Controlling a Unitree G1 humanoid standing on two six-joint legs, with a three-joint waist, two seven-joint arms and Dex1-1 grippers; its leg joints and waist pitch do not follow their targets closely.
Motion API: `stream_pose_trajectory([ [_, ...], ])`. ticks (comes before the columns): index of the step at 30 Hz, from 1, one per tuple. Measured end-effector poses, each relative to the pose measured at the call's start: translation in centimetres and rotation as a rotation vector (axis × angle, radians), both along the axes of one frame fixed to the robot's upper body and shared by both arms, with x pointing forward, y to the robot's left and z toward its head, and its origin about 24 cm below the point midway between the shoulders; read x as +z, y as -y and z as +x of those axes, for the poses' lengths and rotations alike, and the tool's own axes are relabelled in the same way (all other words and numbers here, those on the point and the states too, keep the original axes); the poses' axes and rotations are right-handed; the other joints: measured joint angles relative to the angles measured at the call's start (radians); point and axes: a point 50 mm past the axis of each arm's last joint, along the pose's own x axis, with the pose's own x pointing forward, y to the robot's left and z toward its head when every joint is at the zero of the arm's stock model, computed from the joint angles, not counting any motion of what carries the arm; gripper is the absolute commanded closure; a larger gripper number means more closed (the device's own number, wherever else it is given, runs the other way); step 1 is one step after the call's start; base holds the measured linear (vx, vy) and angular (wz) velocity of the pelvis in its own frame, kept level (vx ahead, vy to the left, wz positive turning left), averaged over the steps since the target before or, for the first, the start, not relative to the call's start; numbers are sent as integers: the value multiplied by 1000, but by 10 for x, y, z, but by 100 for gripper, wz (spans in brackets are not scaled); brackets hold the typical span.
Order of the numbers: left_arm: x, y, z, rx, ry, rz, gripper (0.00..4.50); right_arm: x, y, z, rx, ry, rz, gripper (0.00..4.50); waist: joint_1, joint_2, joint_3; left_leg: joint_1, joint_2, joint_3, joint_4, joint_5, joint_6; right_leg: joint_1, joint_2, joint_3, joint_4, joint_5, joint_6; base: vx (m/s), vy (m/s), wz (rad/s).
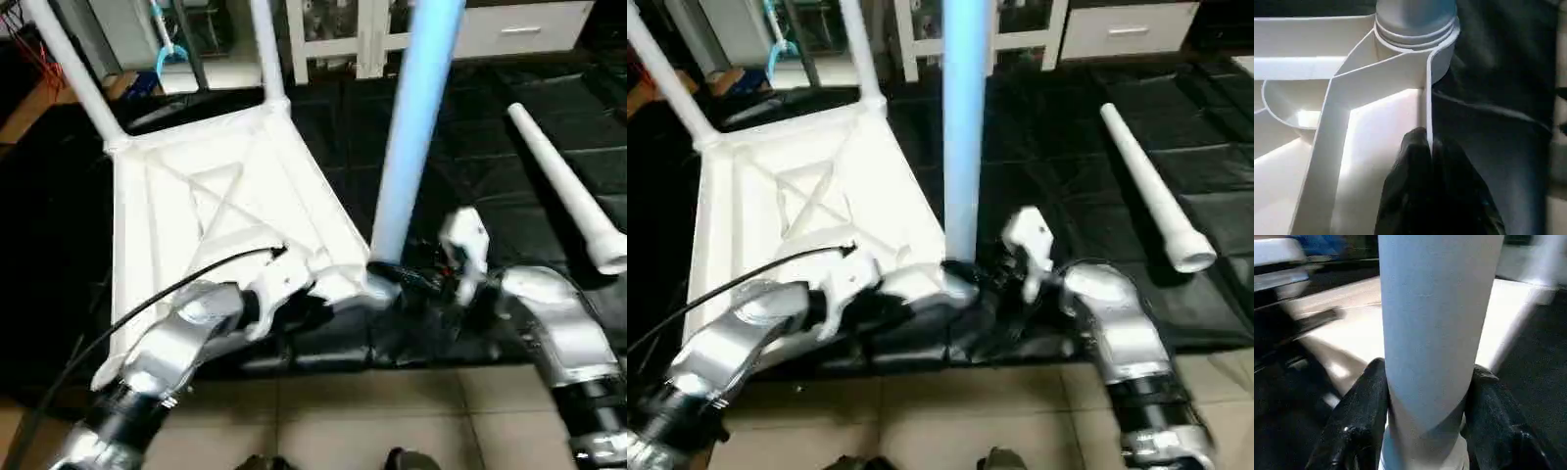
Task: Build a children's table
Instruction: Rotate leg to tighten
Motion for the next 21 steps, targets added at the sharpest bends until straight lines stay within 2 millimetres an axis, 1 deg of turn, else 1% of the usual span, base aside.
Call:
stream_pose_trajectory([
  [2,-1,6,5,39,15,-2,450,-2,-6,5,-94,7,5,265,-10,0,0,0,-1,-1,0,0,0,-1,0,0,-1,-4,7,-65,0,-5],
  [3,-2,10,8,61,23,-3,450,-3,-9,7,-145,14,5,265,-11,-1,0,0,-1,-2,0,0,0,-1,0,-1,-3,-6,10,-65,8,-6],
  [4,-2,14,14,101,38,1,450,-4,-14,12,-229,24,7,265,-13,0,1,0,-1,-3,-1,0,0,-2,0,-2,-6,-8,13,-65,8,-6],
  [6,-2,22,20,153,60,2,450,-5,-20,18,-344,35,12,265,-18,2,3,-1,-1,-7,-5,0,0,-2,0,-8,-18,-10,16,-76,22,-14],
  [7,-2,27,24,184,73,1,450,-5,-25,22,-428,40,35,266,-21,4,5,-3,-1,-13,-7,0,0,1,-2,-22,-31,-11,16,-77,27,-16],
  [8,-2,30,25,199,81,1,450,-5,-28,23,-472,44,39,266,-22,8,7,-3,-1,-18,-11,0,0,4,-3,-30,-42,-11,15,-72,36,-13],
  [9,-2,32,26,210,88,-2,450,-5,-29,24,-502,46,43,266,-25,13,10,-2,-1,-23,-15,0,0,11,-3,-40,-56,-12,14,-59,37,-8],
  [10,-2,35,28,216,99,-3,450,-4,-32,25,-535,51,52,266,-30,19,16,-1,-1,-28,-22,0,0,19,-5,-56,-70,-14,12,-59,37,-8],
  [11,-1,35,29,218,104,-2,450,-4,-34,27,-552,55,64,266,-34,20,19,0,-2,-28,-29,0,0,20,-9,-61,-71,-20,7,-61,26,-3],
  [13,-1,36,30,223,112,0,450,-3,-34,28,-564,59,79,266,-31,17,25,3,-5,-19,-41,0,0,18,-16,-64,-59,-28,-2,-63,-11,13],
  [14,0,36,31,222,118,1,450,-3,-34,28,-561,65,85,266,-28,7,32,15,-4,1,-50,0,0,14,-19,-53,-47,-30,-6,-31,-61,20],
  [15,-1,36,30,222,120,2,450,-3,-34,28,-554,67,88,266,-30,3,36,21,-7,5,-51,-4,-2,9,-21,-57,-55,-30,-4,0,0,0],
  [16,-2,35,30,220,119,1,450,-2,-35,29,-538,67,88,266,-28,8,40,22,-5,-3,-38,-27,-2,15,-36,-93,-76,-30,-3,0,0,0],
  [17,-2,34,29,215,121,-2,450,-1,-35,29,-514,64,95,266,-32,30,45,15,5,-21,-36,-37,4,36,-39,-144,-105,-31,0,47,38,-30],
  [18,0,33,28,203,125,-4,450,0,-33,28,-490,68,102,266,-28,47,55,10,21,-45,-36,-38,2,58,-40,-182,-94,-46,13,228,80,-27],
  [19,1,34,28,182,131,0,450,-2,-27,24,-472,71,110,231,-18,45,58,5,14,-45,-29,-34,-6,69,-51,-152,16,-85,-3,228,80,-27],
  [20,3,35,26,163,142,2,450,-2,-24,23,-457,76,121,231,-1,20,50,4,8,-16,-33,-33,-8,86,-53,-108,65,-93,-12,188,-31,8],
  [21,5,33,27,153,155,1,450,2,-22,23,-438,90,128,210,4,-1,39,0,-1,-8,-35,-30,-13,82,-49,-73,80,-121,43,72,-140,3],
])
